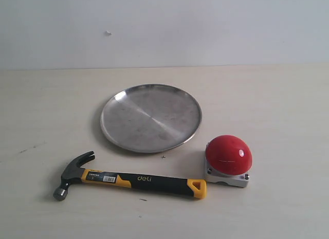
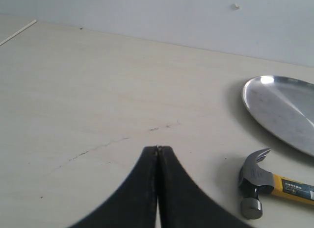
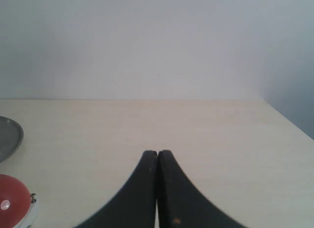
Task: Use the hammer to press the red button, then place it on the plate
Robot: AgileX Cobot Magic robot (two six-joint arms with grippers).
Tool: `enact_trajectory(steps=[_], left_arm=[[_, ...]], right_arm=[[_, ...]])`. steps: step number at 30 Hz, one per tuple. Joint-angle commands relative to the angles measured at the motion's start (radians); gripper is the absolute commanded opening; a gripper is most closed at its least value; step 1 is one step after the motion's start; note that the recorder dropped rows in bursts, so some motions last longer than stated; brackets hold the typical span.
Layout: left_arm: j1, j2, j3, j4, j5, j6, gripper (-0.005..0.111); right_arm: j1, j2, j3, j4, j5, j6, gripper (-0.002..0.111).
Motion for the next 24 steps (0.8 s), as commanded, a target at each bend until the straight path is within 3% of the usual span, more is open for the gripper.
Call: enact_trajectory(steps=[1, 18, 24], left_arm=[[0.003, -0.007, -0.001, 0.002, -0.003, -0.003, 0.000], [0.003, -0.007, -0.001, 0.002, -0.003, -0.003, 0.000], [0.003, -0.007, -0.001, 0.002, -0.003, -0.003, 0.000]], right_arm=[[-0.006, -0.006, 0.005, 0.000, -0.011, -0.001, 0.000], [-0.006, -0.006, 0.005, 0.000, -0.011, -0.001, 0.000], [-0.006, -0.006, 0.005, 0.000, -0.162, -0.001, 0.000]])
